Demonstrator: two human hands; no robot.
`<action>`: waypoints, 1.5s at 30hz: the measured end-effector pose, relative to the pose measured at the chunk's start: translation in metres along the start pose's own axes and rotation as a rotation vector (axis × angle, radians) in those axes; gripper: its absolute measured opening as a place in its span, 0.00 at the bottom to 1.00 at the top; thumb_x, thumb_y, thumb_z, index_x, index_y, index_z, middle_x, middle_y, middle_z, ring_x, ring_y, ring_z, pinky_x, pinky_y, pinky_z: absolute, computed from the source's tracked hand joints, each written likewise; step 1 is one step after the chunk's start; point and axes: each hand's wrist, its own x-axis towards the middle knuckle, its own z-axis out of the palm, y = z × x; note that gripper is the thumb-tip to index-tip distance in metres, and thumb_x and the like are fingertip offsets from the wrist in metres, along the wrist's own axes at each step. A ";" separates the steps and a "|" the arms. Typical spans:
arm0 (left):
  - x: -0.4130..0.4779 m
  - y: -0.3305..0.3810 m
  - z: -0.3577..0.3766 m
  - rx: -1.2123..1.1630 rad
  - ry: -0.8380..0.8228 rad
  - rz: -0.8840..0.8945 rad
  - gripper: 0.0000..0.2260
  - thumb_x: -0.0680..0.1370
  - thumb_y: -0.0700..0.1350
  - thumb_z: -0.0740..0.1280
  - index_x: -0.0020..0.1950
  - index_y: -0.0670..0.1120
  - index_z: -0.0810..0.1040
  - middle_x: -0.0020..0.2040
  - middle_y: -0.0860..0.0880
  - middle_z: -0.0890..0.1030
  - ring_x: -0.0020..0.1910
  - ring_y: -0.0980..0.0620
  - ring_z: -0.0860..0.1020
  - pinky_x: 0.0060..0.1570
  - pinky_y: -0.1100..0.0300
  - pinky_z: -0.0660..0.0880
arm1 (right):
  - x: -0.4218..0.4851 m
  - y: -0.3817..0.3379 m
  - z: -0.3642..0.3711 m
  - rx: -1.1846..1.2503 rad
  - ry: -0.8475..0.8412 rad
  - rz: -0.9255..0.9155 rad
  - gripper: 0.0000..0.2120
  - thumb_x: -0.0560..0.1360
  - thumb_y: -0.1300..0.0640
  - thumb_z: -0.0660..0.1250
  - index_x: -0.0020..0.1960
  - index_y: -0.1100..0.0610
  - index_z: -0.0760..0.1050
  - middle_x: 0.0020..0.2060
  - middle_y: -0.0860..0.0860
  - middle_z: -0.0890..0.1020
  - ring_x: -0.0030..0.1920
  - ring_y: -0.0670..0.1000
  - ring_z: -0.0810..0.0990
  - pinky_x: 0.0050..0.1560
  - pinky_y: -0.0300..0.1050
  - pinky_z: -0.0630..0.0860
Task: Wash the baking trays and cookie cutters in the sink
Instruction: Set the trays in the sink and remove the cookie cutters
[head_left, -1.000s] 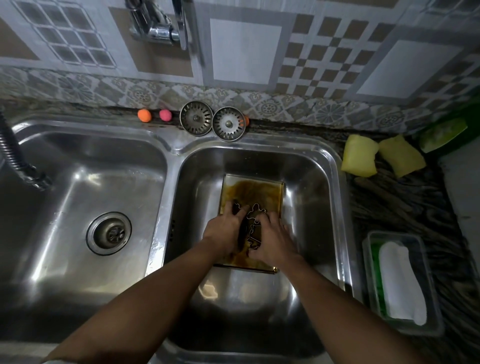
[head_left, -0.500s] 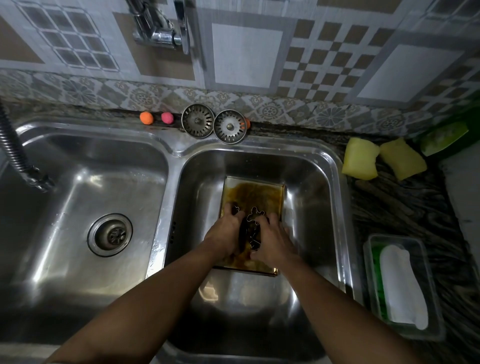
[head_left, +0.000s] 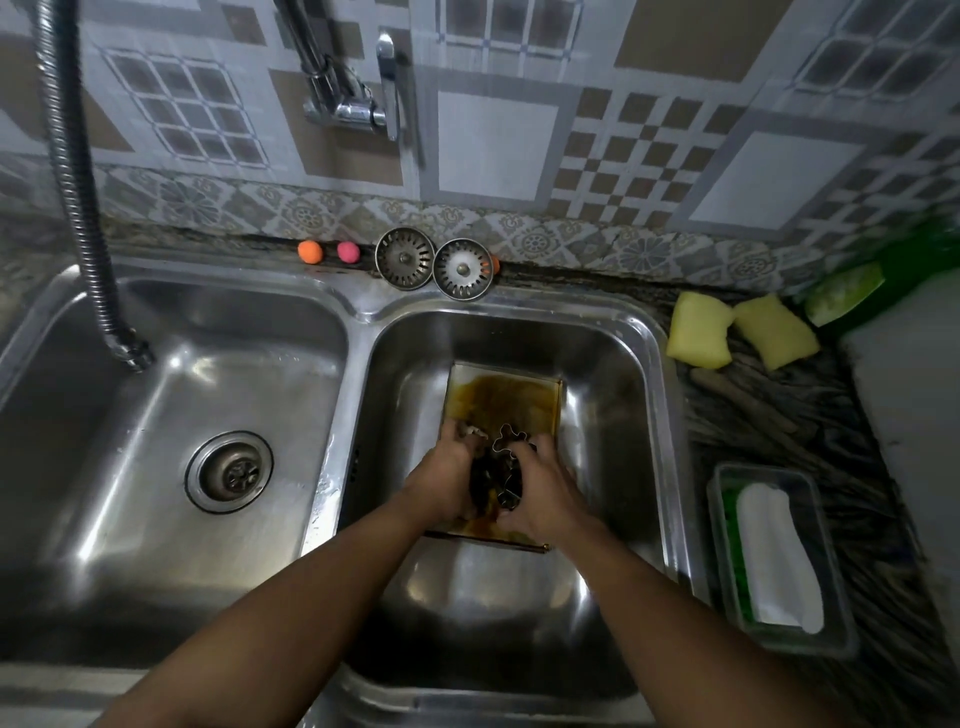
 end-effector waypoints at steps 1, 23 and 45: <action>-0.003 0.000 -0.001 0.008 -0.007 -0.007 0.43 0.64 0.45 0.82 0.74 0.49 0.66 0.74 0.48 0.54 0.60 0.44 0.77 0.61 0.56 0.77 | -0.004 -0.001 0.001 0.005 0.005 0.001 0.45 0.61 0.43 0.79 0.72 0.46 0.61 0.68 0.47 0.58 0.67 0.58 0.67 0.65 0.58 0.73; 0.007 0.003 0.008 0.117 0.021 -0.028 0.39 0.66 0.48 0.80 0.73 0.53 0.65 0.68 0.45 0.63 0.51 0.44 0.81 0.51 0.54 0.81 | -0.011 0.012 -0.002 -0.022 0.005 0.009 0.45 0.62 0.42 0.79 0.72 0.45 0.60 0.69 0.48 0.58 0.68 0.58 0.64 0.68 0.57 0.68; -0.078 -0.025 0.049 0.262 -0.463 0.151 0.17 0.74 0.48 0.73 0.61 0.48 0.77 0.57 0.46 0.79 0.52 0.45 0.81 0.54 0.51 0.78 | -0.071 0.021 0.043 -0.745 -0.376 -0.507 0.40 0.67 0.66 0.74 0.75 0.55 0.61 0.75 0.60 0.59 0.72 0.64 0.63 0.70 0.59 0.63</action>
